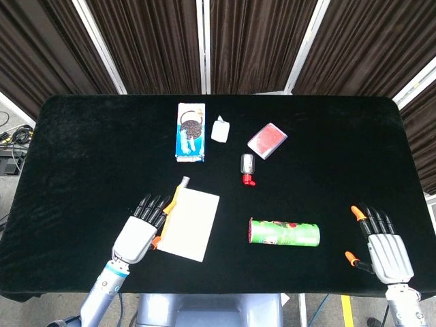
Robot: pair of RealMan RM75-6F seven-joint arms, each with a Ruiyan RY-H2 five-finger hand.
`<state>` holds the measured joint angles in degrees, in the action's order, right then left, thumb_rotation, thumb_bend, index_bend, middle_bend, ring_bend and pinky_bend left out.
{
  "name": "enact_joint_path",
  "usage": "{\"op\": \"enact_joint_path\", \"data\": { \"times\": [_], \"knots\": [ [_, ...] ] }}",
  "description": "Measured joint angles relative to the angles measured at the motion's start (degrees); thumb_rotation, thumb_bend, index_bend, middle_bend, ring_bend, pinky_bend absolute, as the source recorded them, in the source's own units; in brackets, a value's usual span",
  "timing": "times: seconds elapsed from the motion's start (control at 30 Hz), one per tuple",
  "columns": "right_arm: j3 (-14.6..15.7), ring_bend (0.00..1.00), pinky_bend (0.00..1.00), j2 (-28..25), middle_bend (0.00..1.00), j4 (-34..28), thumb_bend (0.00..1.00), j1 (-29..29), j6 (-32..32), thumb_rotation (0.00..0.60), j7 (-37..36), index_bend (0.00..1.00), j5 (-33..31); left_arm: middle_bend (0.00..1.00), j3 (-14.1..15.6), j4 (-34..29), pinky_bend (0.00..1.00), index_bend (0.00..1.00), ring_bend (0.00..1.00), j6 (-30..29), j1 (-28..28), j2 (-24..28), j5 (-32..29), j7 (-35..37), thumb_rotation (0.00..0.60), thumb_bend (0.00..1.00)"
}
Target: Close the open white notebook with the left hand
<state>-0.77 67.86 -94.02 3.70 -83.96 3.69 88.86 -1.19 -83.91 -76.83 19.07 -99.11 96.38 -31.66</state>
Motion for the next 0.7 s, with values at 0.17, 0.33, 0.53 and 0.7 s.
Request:
{"op": "enact_joint_path", "data": {
  "times": [0.17, 0.33, 0.53, 0.7],
  "knots": [
    [0.0, 0.0, 0.0, -0.1, 0.0, -0.1, 0.09, 0.0, 0.0, 0.6, -0.1, 0.0, 0.0, 0.0, -0.6, -0.1, 0.0, 0.0, 0.0, 0.0, 0.8, -0.4, 0.2, 0.3, 0.6, 0.21],
    [-0.1, 0.0, 0.0, -0.2, 0.0, -0.1, 0.09, 0.0, 0.0, 0.6, -0.4, 0.0, -0.1, 0.0, -1.0, -1.2, 0.0, 0.0, 0.0, 0.2, 1.4, -0.7, 0.5, -0.6, 0.6, 0.22],
    [-0.1, 0.0, 0.0, -0.5, 0.0, -0.3, 0.09, 0.0, -0.2, 0.6, -0.7, 0.0, 0.1, 0.0, -0.5, -2.4, 0.0, 0.0, 0.0, -0.2, 0.4, 0.8, -0.4, -2.5, 0.6, 0.22],
    [0.0, 0.0, 0.0, -0.4, 0.0, -0.2, 0.09, -0.1, -0.3, 0.6, -0.6, 0.0, 0.2, 0.0, 0.2, -4.5, 0.0, 0.0, 0.0, -2.6, -2.2, 5.4, -2.0, -2.9, 0.6, 0.22]
  ]
}}
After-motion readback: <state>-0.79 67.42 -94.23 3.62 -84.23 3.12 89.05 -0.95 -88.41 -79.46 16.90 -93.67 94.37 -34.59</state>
